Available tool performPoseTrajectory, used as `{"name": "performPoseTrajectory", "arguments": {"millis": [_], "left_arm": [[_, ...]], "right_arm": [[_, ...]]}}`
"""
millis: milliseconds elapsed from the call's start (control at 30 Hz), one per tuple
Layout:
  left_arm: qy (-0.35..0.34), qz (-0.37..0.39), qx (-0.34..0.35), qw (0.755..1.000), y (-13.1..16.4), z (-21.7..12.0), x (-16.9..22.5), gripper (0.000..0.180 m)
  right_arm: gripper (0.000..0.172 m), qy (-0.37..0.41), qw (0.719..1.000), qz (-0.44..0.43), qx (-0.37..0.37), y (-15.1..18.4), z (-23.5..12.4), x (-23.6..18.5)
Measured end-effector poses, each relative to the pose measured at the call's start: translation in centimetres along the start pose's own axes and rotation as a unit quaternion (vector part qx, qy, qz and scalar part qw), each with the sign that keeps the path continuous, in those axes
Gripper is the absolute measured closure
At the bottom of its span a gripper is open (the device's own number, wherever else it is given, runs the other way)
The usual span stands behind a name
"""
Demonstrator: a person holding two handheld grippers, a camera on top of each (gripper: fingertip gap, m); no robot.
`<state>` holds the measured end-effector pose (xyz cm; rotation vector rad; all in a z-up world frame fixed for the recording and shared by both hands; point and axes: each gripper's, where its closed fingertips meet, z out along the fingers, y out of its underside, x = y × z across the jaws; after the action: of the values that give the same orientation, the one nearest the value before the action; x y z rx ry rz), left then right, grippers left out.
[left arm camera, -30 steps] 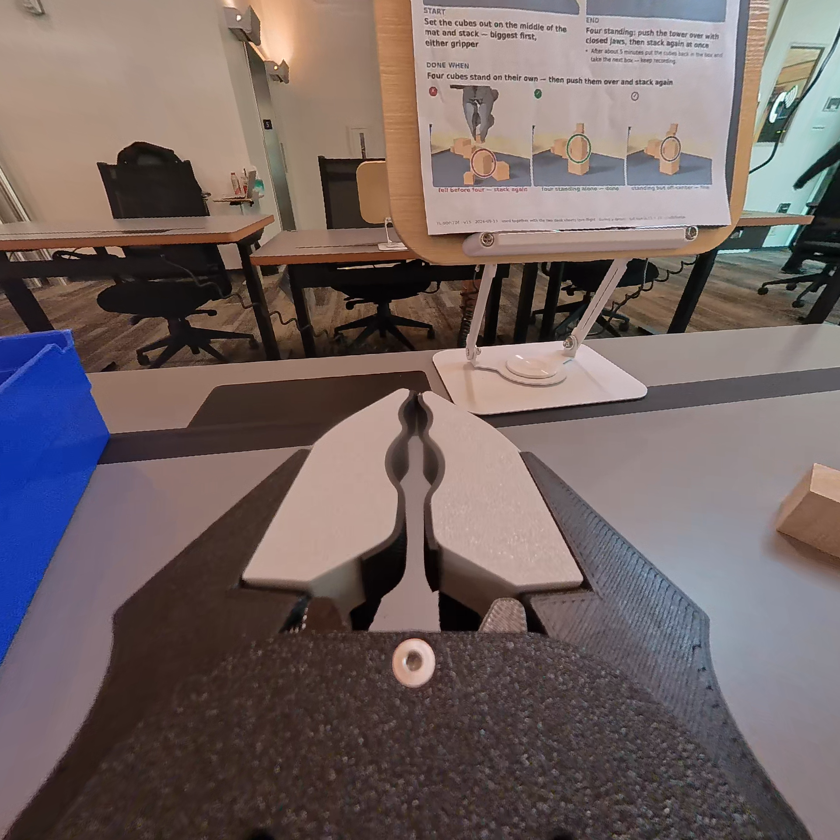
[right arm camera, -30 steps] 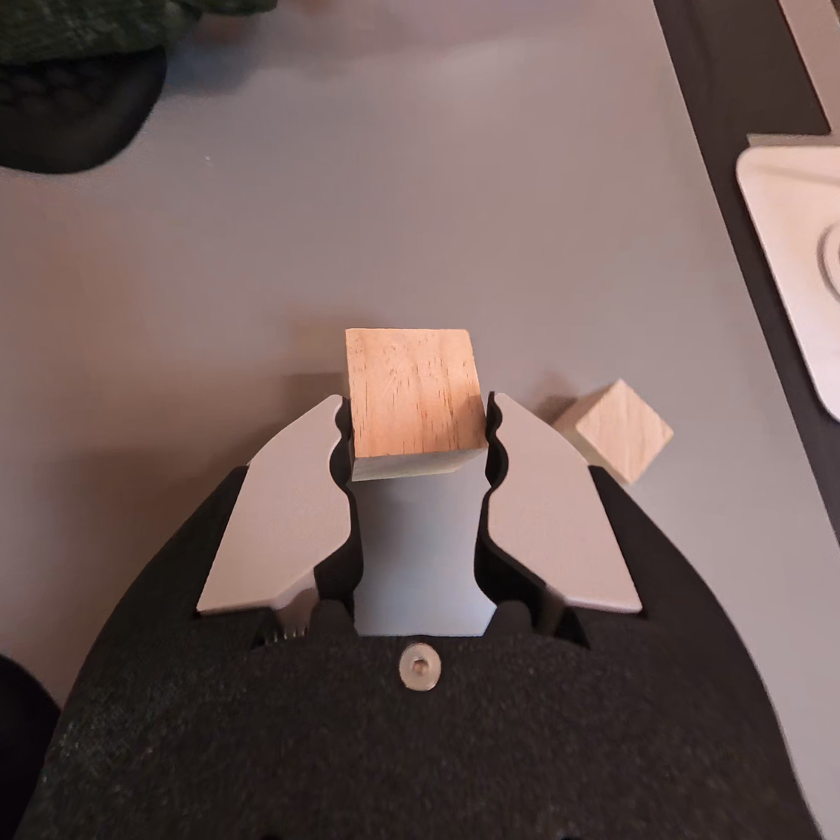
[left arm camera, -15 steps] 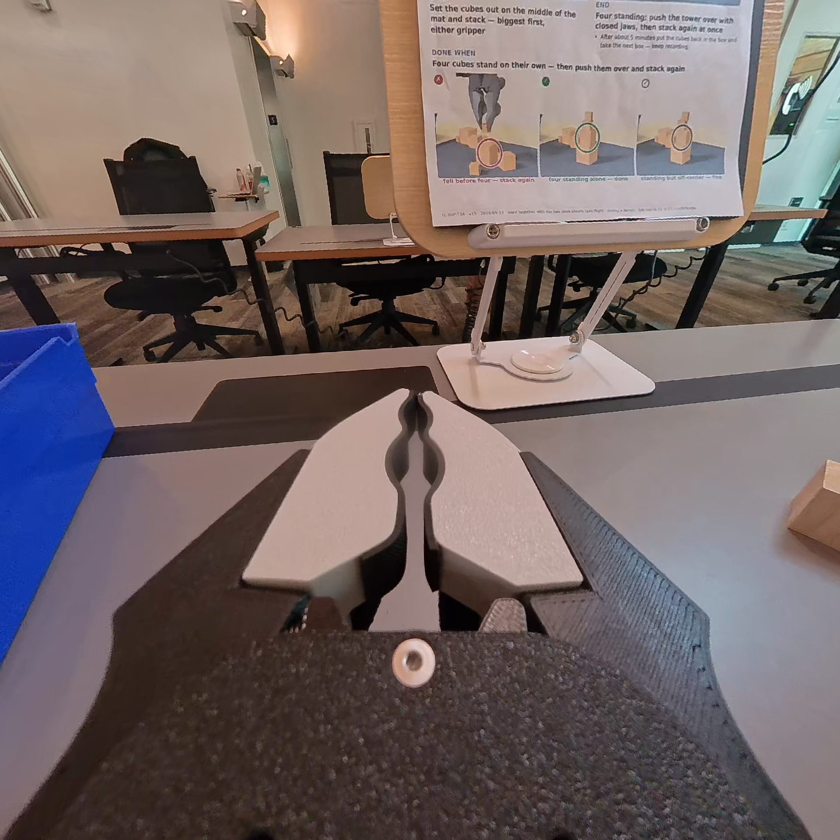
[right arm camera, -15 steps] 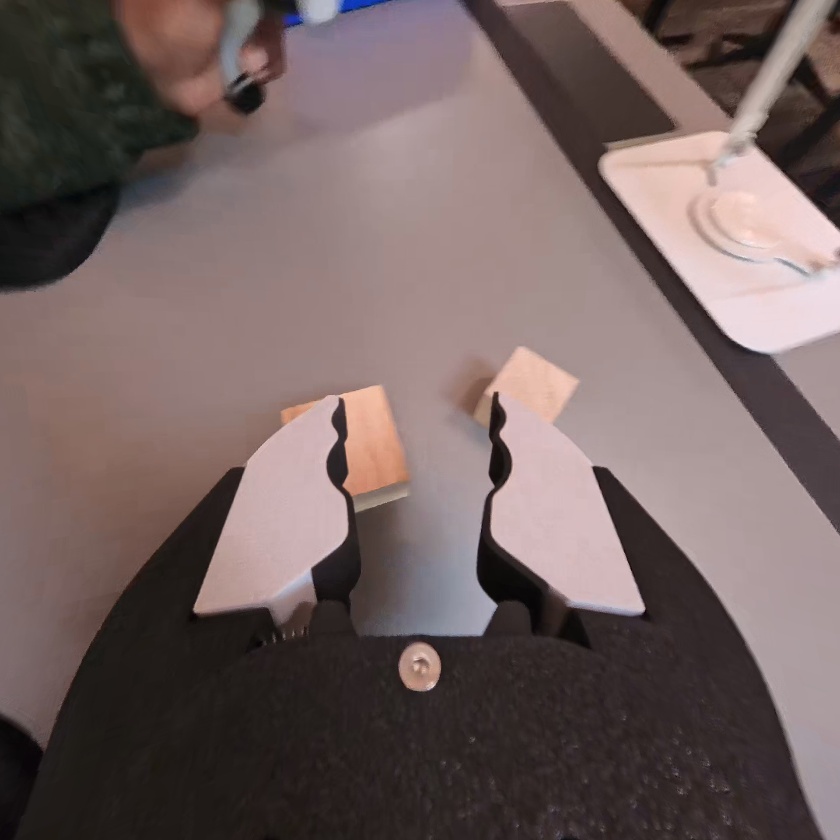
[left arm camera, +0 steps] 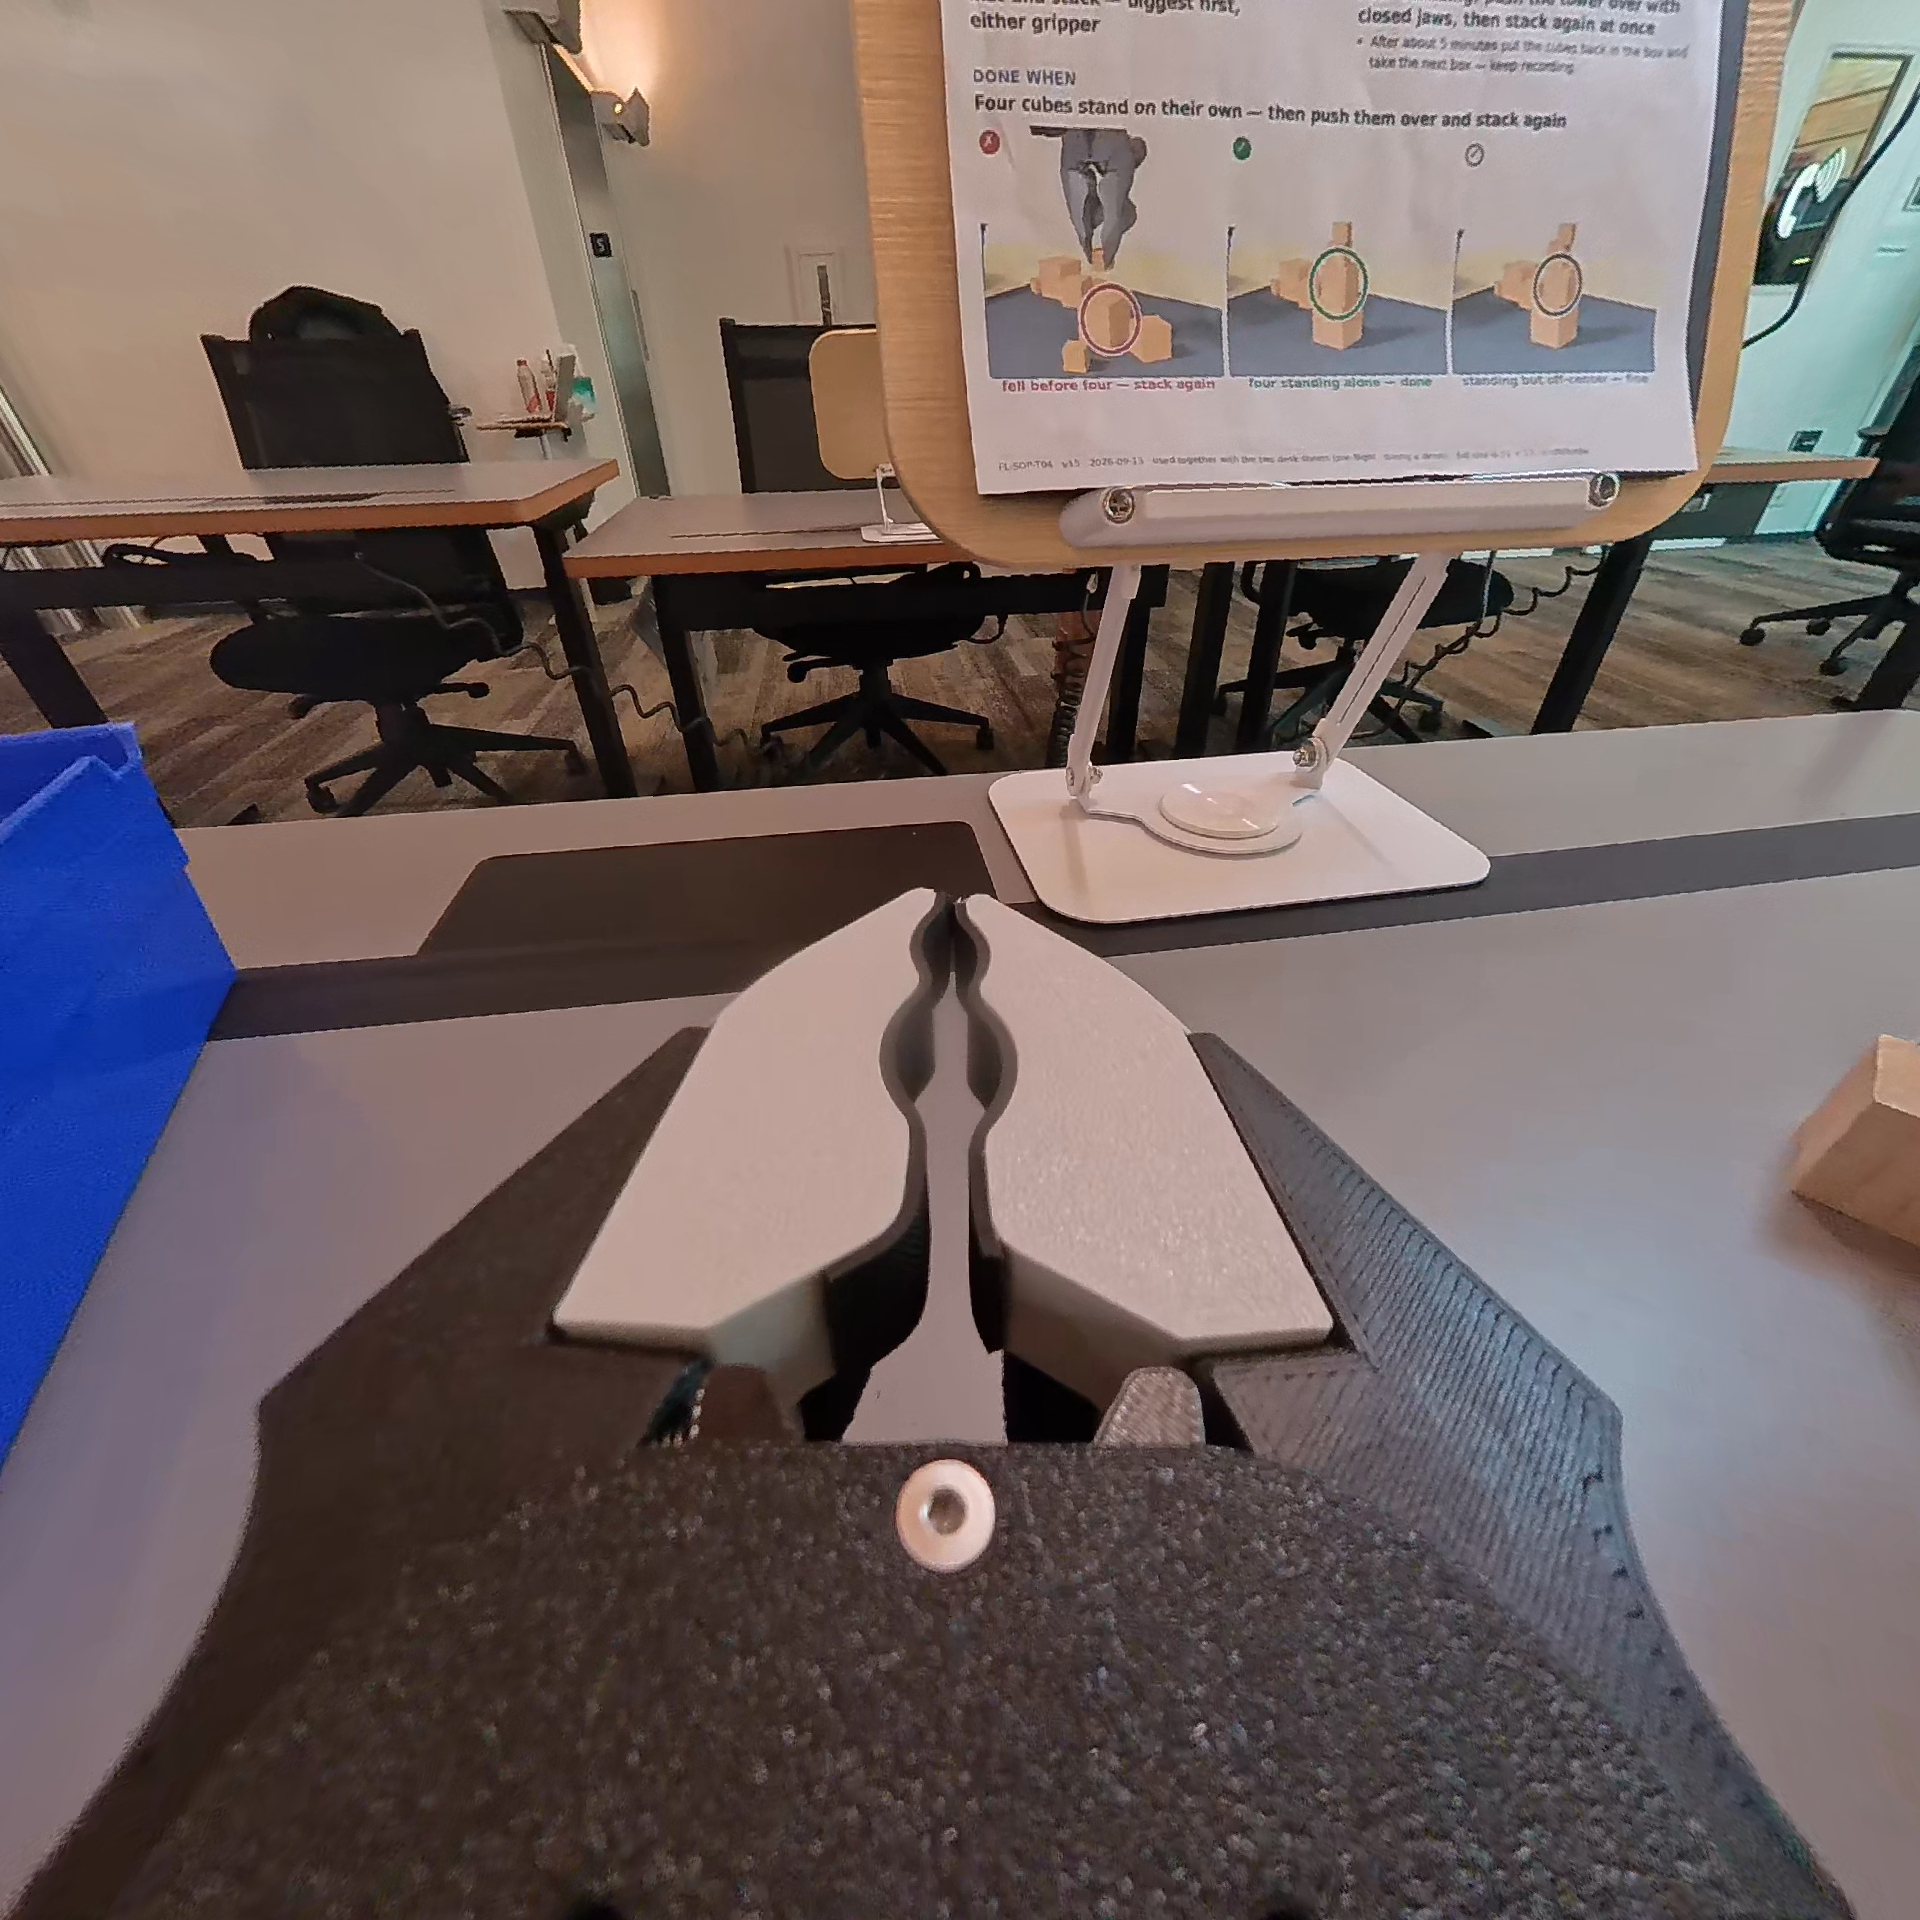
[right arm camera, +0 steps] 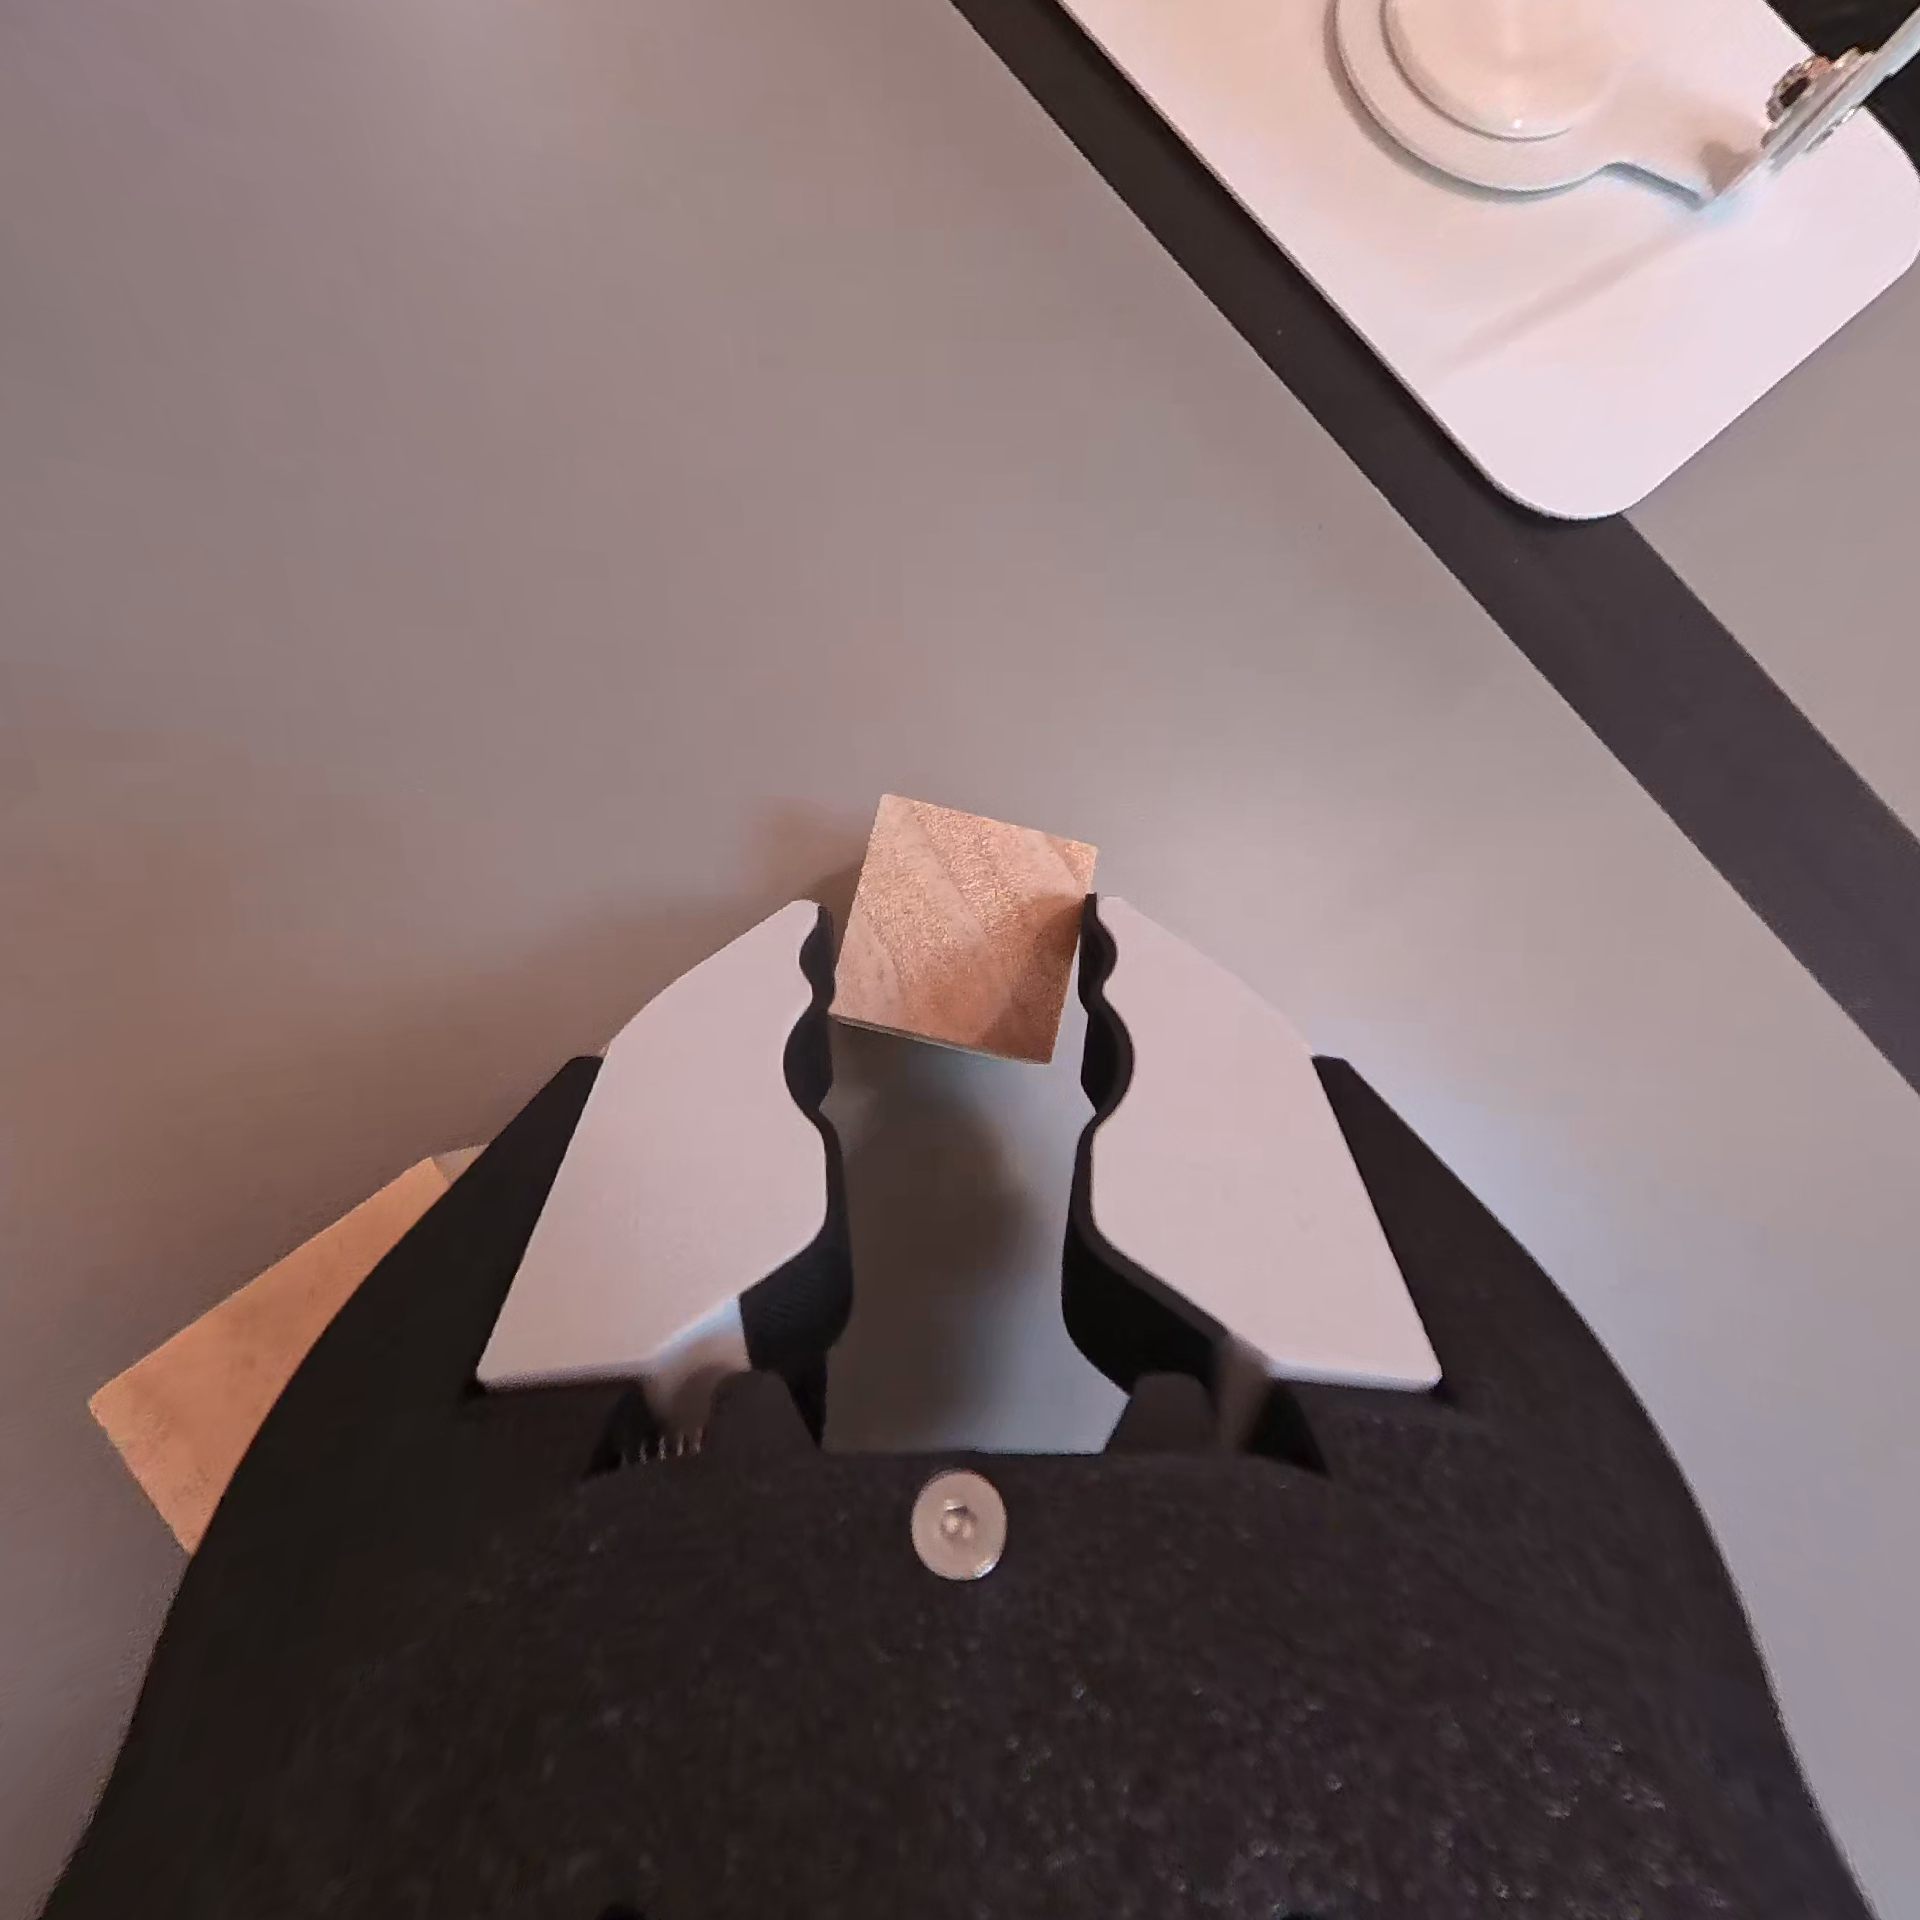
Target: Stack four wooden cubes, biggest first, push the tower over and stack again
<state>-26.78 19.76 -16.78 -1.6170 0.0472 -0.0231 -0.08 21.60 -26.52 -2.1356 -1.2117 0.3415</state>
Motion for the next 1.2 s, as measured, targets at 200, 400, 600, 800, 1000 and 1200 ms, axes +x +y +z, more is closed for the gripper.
{"name": "performPoseTrajectory", "arguments": {"millis": [200,400,600,800,1000,1200], "left_arm": [[0.004,-0.003,-0.006,1.0,0.4,0.1,0.2,0.18],[0.01,0.003,-0.012,1.0,0.9,0.3,0.6,0.18],[0.002,0.003,-0.005,1.0,0.6,0.0,0.4,0.18],[-0.004,-0.003,0.007,1.0,0.2,-0.2,-0.1,0.18],[0.033,-0.002,0.037,0.999,-0.8,-0.4,0.9,0.18],[0.055,0.009,0.044,0.998,-0.9,-0.5,1.8,0.18]], "right_arm": [[0.127,-0.045,0.995,-0.071,0.063,-1.8,-3.7,-1.1],[0.127,-0.136,0.974,-0.156,0.09,-1.7,-8.5,-4.1],[0.127,-0.177,0.961,-0.195,0.089,-0.7,-10.4,-5.5],[0.127,-0.201,0.954,-0.206,0.09,-0.3,-10.7,-6.4],[0.127,-0.203,0.952,-0.211,0.086,0.0,-10.4,-6.8],[0.127,-0.216,0.949,-0.217,0.074,0.4,-10.0,-7.2]]}}
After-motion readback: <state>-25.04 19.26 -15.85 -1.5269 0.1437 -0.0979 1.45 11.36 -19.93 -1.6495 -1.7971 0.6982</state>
